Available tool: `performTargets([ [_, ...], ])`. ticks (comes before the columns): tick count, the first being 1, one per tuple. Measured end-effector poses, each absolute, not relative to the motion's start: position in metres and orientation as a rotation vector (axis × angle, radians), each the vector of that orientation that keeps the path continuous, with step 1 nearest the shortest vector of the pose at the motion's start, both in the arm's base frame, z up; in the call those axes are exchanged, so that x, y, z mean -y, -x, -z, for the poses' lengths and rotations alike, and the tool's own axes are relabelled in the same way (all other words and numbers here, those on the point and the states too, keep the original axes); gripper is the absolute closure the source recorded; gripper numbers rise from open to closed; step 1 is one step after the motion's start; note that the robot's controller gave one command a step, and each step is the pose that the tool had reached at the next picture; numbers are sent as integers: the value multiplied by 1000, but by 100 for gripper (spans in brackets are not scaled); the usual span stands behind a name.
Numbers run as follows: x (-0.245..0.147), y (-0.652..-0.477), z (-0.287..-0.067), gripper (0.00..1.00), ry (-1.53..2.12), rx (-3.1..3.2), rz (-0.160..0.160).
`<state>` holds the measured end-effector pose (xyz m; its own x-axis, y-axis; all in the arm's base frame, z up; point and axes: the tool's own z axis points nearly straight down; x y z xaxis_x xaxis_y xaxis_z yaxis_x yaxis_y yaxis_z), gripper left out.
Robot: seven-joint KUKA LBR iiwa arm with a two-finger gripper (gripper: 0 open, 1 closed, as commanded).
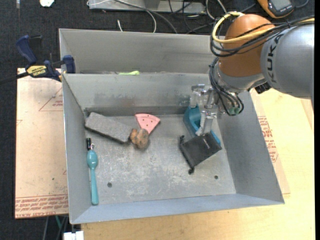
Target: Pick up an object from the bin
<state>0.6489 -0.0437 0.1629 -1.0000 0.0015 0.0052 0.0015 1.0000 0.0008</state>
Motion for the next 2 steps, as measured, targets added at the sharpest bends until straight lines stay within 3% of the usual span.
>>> performTargets([
  [1, 44, -651, -168, 0, 2, 3144, 1],
  [2, 80, -613, -87, 0, 40, 3147, 3],
])
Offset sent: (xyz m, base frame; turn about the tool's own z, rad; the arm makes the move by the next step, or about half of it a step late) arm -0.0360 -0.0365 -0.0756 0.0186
